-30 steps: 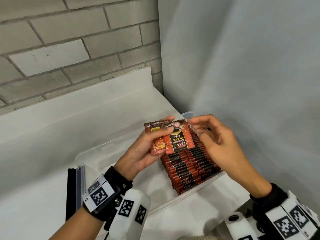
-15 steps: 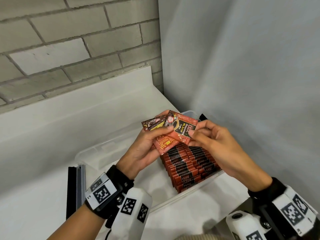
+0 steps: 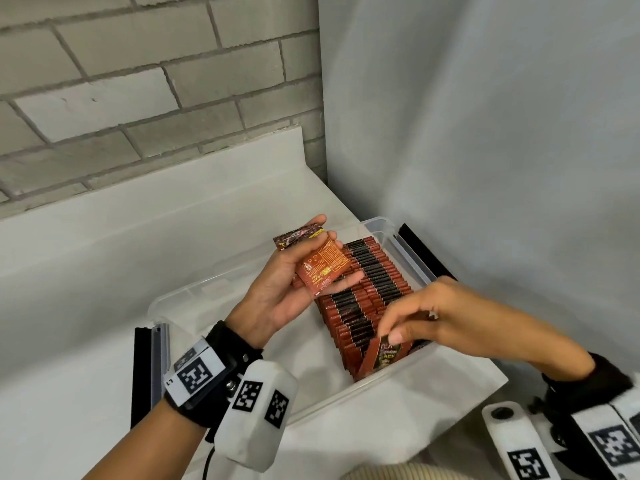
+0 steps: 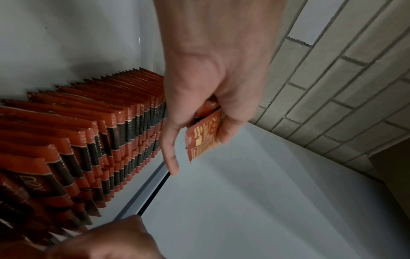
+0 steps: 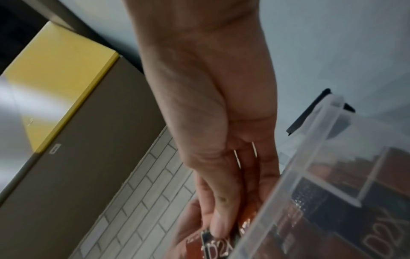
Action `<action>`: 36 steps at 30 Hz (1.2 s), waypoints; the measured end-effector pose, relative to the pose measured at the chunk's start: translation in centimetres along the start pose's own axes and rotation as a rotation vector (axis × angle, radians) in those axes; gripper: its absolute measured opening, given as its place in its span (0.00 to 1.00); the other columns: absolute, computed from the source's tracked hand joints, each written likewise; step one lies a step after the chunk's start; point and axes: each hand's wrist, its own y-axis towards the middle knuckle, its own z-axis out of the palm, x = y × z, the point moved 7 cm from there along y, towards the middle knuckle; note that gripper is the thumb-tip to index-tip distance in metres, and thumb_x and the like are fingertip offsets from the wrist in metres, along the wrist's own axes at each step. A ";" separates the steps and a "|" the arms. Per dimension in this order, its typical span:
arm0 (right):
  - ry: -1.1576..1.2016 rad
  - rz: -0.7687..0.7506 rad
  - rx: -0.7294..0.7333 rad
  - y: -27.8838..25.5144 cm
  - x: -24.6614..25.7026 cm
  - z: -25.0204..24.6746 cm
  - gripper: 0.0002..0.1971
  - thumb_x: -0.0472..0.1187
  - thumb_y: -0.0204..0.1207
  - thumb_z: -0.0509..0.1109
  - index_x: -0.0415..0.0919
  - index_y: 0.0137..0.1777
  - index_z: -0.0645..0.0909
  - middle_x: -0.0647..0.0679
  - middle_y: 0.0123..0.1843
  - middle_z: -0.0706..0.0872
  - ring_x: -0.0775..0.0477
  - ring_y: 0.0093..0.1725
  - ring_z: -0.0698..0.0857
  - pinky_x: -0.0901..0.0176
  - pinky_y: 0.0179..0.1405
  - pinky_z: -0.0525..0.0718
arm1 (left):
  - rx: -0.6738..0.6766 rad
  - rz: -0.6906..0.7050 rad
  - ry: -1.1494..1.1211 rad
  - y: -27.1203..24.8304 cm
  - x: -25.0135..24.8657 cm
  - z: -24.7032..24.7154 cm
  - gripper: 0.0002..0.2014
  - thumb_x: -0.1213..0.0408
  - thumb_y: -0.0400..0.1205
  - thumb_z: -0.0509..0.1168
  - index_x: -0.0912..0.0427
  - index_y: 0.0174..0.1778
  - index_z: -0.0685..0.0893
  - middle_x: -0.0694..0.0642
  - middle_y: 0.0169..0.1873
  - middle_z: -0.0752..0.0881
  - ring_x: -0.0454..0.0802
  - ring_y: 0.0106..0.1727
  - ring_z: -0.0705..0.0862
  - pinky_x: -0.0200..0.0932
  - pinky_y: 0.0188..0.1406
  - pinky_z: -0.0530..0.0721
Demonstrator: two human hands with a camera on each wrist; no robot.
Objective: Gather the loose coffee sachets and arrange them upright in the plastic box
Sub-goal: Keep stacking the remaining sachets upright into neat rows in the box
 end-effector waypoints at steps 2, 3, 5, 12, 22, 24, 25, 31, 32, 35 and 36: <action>-0.059 -0.021 0.024 0.3 0.3 0.6 0.07 0.41 0.78 0.71 0.51 0.52 0.88 0.67 0.50 0.86 0.66 0.51 0.84 0.73 0.51 0.79 | -0.003 -0.014 0.007 -0.1 0.0 0.1 0.13 0.72 0.81 0.63 0.54 0.58 0.83 0.55 0.41 0.86 0.49 0.42 0.88 0.67 0.44 0.87; -0.080 -0.027 0.033 0.5 0.4 0.8 0.07 0.40 0.78 0.71 0.51 0.52 0.89 0.68 0.49 0.85 0.67 0.51 0.83 0.74 0.51 0.78 | -0.009 -0.018 0.006 -0.2 0.0 0.1 0.13 0.72 0.81 0.63 0.55 0.58 0.83 0.55 0.40 0.87 0.49 0.42 0.88 0.65 0.42 0.88; -0.117 -0.031 0.077 0.9 0.4 1.4 0.08 0.40 0.79 0.70 0.50 0.53 0.89 0.70 0.44 0.86 0.69 0.51 0.82 0.76 0.51 0.76 | -0.021 -0.022 0.014 -0.3 -0.1 0.1 0.14 0.73 0.79 0.63 0.56 0.58 0.83 0.56 0.40 0.87 0.50 0.41 0.89 0.60 0.39 0.89; -0.252 -0.032 0.208 1.4 0.3 2.7 0.14 0.32 0.80 0.67 0.49 0.56 0.89 0.70 0.43 0.80 0.68 0.48 0.81 0.78 0.50 0.74 | -0.113 -0.032 0.079 -0.4 -0.1 -0.3 0.09 0.76 0.80 0.63 0.64 0.48 0.88 0.61 0.41 0.88 0.52 0.40 0.90 0.55 0.38 0.91; -0.255 0.069 0.177 1.9 0.0 2.2 0.10 0.28 0.77 0.68 0.45 0.47 0.82 0.58 0.38 0.85 0.67 0.38 0.83 0.77 0.39 0.76 | -0.085 -0.048 0.128 -0.8 0.0 0.2 0.20 0.78 0.75 0.62 0.72 0.64 0.79 0.65 0.52 0.89 0.58 0.50 0.90 0.59 0.44 0.90; -0.245 0.092 0.181 2.0 -0.1 2.1 0.10 0.28 0.76 0.69 0.45 0.46 0.80 0.59 0.37 0.83 0.70 0.36 0.81 0.77 0.38 0.75 | -0.073 -0.052 0.153 -0.8 0.1 0.3 0.21 0.77 0.76 0.63 0.72 0.67 0.78 0.66 0.54 0.88 0.59 0.53 0.90 0.60 0.47 0.89; -0.246 0.107 0.185 2.0 -0.2 2.1 0.10 0.29 0.76 0.70 0.45 0.46 0.79 0.60 0.36 0.82 0.71 0.36 0.80 0.77 0.38 0.75 | -0.066 -0.054 0.164 -0.8 0.1 0.3 0.22 0.77 0.76 0.64 0.72 0.67 0.78 0.66 0.56 0.88 0.60 0.54 0.89 0.61 0.49 0.89; -0.265 0.144 0.184 2.0 -0.2 1.7 0.10 0.38 0.73 0.76 0.50 0.46 0.77 0.58 0.39 0.79 0.64 0.38 0.77 0.70 0.41 0.77 | -0.083 -0.030 0.232 -0.7 0.0 0.1 0.23 0.75 0.75 0.66 0.69 0.68 0.78 0.67 0.59 0.87 0.62 0.60 0.87 0.62 0.56 0.86; -0.223 0.156 0.167 1.9 -0.1 1.4 0.10 0.41 0.72 0.78 0.49 0.46 0.78 0.57 0.39 0.79 0.63 0.38 0.77 0.68 0.42 0.79 | -0.096 -0.019 0.244 -0.6 -0.1 -0.1 0.23 0.75 0.75 0.67 0.69 0.68 0.78 0.67 0.60 0.87 0.62 0.60 0.87 0.60 0.56 0.87; -0.023 0.162 -0.025 2.1 0.3 -0.3 0.12 0.47 0.67 0.80 0.47 0.45 0.80 0.56 0.38 0.82 0.64 0.36 0.79 0.69 0.39 0.80 | -0.129 0.012 0.309 -0.6 -0.3 -0.2 0.24 0.73 0.74 0.69 0.71 0.68 0.79 0.67 0.60 0.86 0.61 0.60 0.87 0.49 0.55 0.88; 0.029 0.160 -0.134 2.2 0.2 -1.1 0.13 0.48 0.67 0.80 0.47 0.45 0.80 0.55 0.37 0.82 0.65 0.35 0.79 0.70 0.38 0.80 | -0.127 0.016 0.326 -0.5 -0.3 -0.2 0.24 0.73 0.74 0.69 0.72 0.67 0.80 0.68 0.60 0.86 0.60 0.59 0.87 0.47 0.54 0.88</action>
